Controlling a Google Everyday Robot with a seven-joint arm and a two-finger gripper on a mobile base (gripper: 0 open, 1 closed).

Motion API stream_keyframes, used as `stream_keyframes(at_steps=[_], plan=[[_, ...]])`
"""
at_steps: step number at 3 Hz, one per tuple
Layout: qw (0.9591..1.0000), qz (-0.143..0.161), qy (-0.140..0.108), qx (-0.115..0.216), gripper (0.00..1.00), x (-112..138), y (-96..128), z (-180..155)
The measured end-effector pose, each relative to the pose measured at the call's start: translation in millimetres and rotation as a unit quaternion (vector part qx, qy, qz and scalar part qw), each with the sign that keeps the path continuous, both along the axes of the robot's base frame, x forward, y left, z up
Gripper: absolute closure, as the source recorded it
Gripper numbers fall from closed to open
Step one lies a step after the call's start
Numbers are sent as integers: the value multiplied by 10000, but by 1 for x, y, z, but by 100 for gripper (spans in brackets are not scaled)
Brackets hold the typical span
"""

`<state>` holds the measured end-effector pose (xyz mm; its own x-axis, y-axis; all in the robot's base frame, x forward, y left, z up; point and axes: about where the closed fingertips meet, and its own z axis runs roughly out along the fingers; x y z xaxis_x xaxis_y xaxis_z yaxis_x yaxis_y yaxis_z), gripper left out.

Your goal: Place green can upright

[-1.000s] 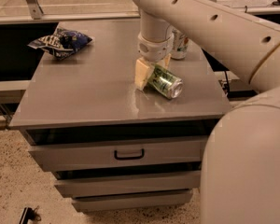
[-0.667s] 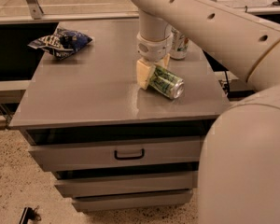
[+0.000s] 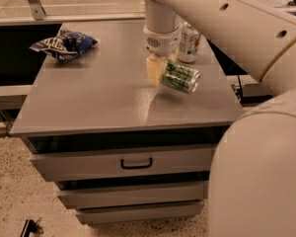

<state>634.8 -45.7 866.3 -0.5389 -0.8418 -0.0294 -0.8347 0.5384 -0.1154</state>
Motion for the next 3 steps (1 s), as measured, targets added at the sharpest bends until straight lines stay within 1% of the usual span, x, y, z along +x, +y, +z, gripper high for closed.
stream_keyframes(at_steps=[1, 2, 3], plan=[[9968, 587, -356, 409, 100, -13, -3, 38], [9825, 1035, -870, 1279, 100, -39, -9, 72], [9568, 1446, -1341, 2138, 100, -63, -12, 82]])
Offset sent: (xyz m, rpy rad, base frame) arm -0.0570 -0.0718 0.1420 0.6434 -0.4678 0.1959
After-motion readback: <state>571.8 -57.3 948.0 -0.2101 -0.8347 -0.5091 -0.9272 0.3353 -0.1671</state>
